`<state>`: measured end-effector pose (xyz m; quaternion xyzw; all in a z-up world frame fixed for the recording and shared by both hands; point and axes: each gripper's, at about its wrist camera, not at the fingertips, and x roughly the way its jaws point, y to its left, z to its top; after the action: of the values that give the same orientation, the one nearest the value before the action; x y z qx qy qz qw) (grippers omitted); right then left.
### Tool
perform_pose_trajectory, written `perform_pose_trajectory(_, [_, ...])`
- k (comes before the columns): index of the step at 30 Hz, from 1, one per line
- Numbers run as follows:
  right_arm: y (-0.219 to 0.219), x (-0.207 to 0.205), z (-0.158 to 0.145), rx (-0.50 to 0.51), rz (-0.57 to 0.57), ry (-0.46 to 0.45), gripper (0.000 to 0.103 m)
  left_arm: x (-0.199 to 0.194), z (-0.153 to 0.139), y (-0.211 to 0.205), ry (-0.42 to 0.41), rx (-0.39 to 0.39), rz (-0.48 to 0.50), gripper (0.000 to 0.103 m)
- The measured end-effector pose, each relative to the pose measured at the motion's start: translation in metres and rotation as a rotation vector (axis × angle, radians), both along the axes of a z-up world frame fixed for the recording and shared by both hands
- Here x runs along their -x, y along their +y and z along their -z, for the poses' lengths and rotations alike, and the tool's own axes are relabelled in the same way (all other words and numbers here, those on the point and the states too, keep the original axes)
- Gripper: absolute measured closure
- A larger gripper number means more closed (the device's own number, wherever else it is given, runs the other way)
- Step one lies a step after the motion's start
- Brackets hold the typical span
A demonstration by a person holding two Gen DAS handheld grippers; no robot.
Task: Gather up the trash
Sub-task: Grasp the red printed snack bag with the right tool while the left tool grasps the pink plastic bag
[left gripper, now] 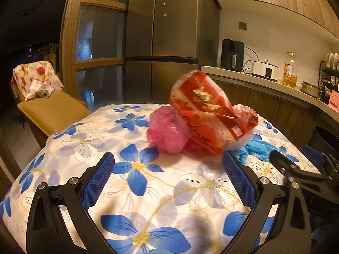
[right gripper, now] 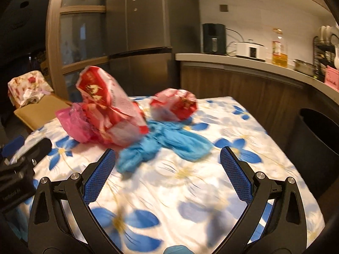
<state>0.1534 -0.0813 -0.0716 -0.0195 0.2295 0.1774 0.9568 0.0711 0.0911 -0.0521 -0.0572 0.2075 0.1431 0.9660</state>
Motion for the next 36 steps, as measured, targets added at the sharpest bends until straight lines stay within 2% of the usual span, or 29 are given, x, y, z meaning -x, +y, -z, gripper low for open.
perform_pose_trajectory(5, [0.027,-0.015,-0.002,-0.008,-0.055,-0.009,0.005,-0.001,0.001,0.012,0.009,0.038,-0.016,0.006])
perform_pose_trajectory(11, [0.048,-0.03,-0.002,-0.025,-0.086,-0.007,0.006,-0.001,-0.001,0.02,0.012,0.019,-0.035,0.006])
perform_pose_trajectory(14, [0.057,-0.037,-0.002,-0.027,-0.099,-0.005,0.011,-0.003,-0.001,0.024,0.022,0.027,-0.04,0.006])
perform_pose_trajectory(16, [0.064,-0.041,0.0,-0.016,-0.112,-0.003,0.022,-0.003,0.0,0.027,0.026,0.041,-0.042,0.006])
perform_pose_trajectory(18, [0.068,-0.045,0.004,-0.001,-0.122,0.011,0.045,-0.004,0.001,0.031,0.03,0.055,-0.041,0.006])
perform_pose_trajectory(22, [0.072,-0.044,0.009,-0.001,-0.147,0.018,0.058,-0.005,0.002,0.034,0.036,0.065,-0.043,0.006])
perform_pose_trajectory(24, [0.072,-0.042,0.009,-0.001,-0.154,0.015,0.074,-0.006,0.001,0.033,0.039,0.06,-0.042,0.006])
perform_pose_trajectory(27, [0.068,-0.037,0.007,-0.009,-0.156,0.002,0.083,-0.007,0.0,0.03,0.038,0.044,-0.038,0.006])
perform_pose_trajectory(36, [0.017,-0.019,-0.012,-0.114,-0.052,-0.042,0.086,-0.024,-0.012,0.025,0.008,0.022,-0.019,0.006])
